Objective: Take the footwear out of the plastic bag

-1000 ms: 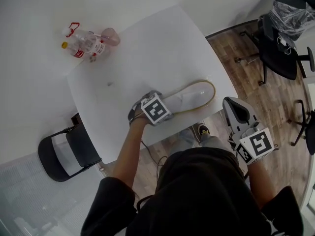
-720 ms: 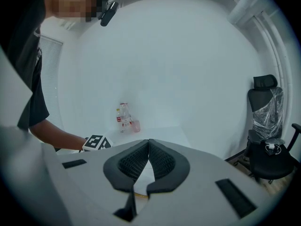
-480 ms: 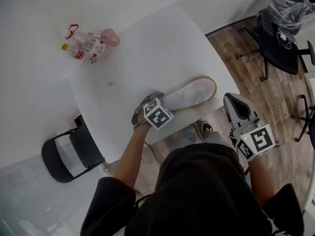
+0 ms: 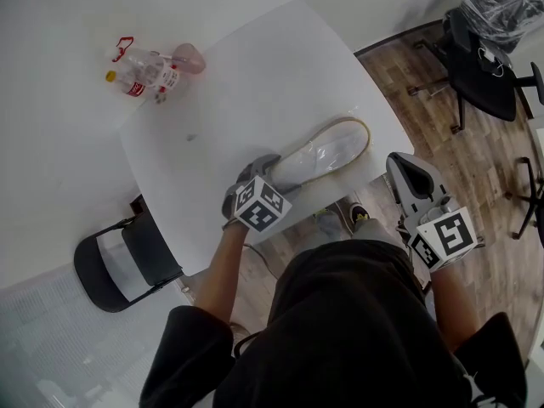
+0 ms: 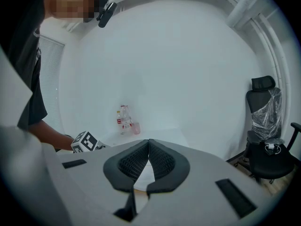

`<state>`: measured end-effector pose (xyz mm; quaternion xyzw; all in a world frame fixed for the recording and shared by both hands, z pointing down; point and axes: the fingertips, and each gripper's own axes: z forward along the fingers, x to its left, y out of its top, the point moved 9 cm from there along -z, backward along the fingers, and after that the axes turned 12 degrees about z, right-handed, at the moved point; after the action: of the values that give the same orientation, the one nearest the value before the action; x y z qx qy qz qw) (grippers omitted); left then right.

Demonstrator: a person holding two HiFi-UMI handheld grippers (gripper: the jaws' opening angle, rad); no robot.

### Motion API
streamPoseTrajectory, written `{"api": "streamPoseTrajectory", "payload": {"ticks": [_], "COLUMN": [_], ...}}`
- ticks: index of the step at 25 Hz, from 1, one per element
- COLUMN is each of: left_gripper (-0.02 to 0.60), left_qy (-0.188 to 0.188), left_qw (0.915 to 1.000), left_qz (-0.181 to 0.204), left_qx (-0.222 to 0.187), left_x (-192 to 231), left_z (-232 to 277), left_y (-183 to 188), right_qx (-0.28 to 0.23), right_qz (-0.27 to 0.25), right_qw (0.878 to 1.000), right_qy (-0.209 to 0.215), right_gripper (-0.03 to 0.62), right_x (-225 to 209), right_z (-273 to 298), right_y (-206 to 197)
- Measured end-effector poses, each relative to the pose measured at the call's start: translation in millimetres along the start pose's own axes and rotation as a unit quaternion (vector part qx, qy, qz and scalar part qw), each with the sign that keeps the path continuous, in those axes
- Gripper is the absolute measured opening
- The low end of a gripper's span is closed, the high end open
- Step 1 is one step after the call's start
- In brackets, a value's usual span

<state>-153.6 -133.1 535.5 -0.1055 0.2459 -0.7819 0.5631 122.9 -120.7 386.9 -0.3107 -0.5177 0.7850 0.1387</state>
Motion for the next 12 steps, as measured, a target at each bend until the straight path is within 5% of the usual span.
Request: {"api": "streamPoseTrajectory", "payload": {"ticks": [4, 10, 11, 12], "left_gripper": [0.380, 0.373, 0.199, 0.169], "left_qy": [0.051, 0.064, 0.079, 0.088], "left_qw": [0.9951, 0.9951, 0.9934, 0.9921], "left_qz": [0.084, 0.064, 0.060, 0.053], "left_qx": [0.006, -0.040, -0.057, -0.071], "left_x": [-4, 2, 5, 8], "left_z": [-7, -19, -25, -30], "left_y": [-3, -2, -1, -1], "right_qx": [-0.001, -0.007, -0.007, -0.006], "right_qz": [0.001, -0.003, -0.004, -0.005], "right_qw": [1.000, 1.000, 1.000, 1.000], "right_qy": [-0.002, -0.003, -0.004, -0.004], "right_gripper": [0.015, 0.015, 0.015, 0.015], "right_x": [0, 1, 0, -1], "right_z": [-3, -1, 0, 1], "right_y": [-2, -2, -2, -2]}}
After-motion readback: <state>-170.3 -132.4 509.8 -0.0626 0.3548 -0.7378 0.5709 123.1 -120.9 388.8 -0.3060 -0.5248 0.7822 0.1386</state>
